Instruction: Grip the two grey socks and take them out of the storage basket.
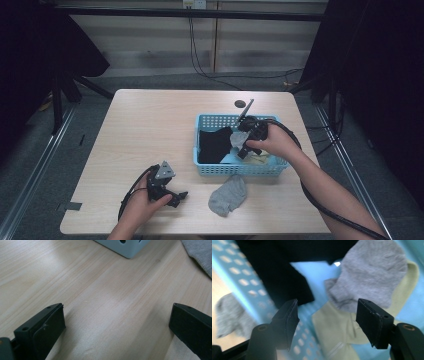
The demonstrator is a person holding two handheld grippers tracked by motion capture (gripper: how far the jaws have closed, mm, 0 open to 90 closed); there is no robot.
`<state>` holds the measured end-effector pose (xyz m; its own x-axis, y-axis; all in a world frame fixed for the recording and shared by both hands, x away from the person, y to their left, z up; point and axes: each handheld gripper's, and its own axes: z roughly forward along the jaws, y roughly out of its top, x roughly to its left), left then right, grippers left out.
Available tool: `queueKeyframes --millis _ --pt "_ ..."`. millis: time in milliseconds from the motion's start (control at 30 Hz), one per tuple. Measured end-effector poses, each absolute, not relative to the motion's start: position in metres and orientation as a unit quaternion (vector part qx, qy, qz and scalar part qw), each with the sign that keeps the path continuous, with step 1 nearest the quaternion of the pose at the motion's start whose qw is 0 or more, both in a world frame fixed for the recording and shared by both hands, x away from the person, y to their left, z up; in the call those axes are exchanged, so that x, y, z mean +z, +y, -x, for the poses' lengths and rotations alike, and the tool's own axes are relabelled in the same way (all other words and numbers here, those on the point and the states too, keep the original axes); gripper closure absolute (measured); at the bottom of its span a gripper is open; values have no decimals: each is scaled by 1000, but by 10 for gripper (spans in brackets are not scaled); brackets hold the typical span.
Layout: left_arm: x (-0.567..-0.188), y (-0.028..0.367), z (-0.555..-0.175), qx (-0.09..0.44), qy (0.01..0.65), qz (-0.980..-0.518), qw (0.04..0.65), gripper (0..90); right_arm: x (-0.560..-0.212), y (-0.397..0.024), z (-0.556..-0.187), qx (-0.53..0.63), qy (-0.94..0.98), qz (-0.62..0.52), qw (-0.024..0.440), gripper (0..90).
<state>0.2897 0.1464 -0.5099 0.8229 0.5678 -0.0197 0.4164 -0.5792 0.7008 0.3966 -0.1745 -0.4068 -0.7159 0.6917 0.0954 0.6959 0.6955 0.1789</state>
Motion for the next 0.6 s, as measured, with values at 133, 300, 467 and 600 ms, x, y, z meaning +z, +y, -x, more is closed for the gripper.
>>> queueKeyframes --millis 133,300,467,600 --pt "-510 147 -290 105 278 -883 364 0 -417 -174 -404 -93 -920 382 0 340" --pt "-510 147 -290 104 279 -883 364 0 -429 -176 -412 -93 -913 396 0 342" --pt "-510 147 -290 104 279 -883 364 0 -438 -175 -418 -92 -906 412 -5 349" --pt "-510 146 -289 106 279 -882 365 0 -446 -174 -421 -84 -913 400 -10 379"
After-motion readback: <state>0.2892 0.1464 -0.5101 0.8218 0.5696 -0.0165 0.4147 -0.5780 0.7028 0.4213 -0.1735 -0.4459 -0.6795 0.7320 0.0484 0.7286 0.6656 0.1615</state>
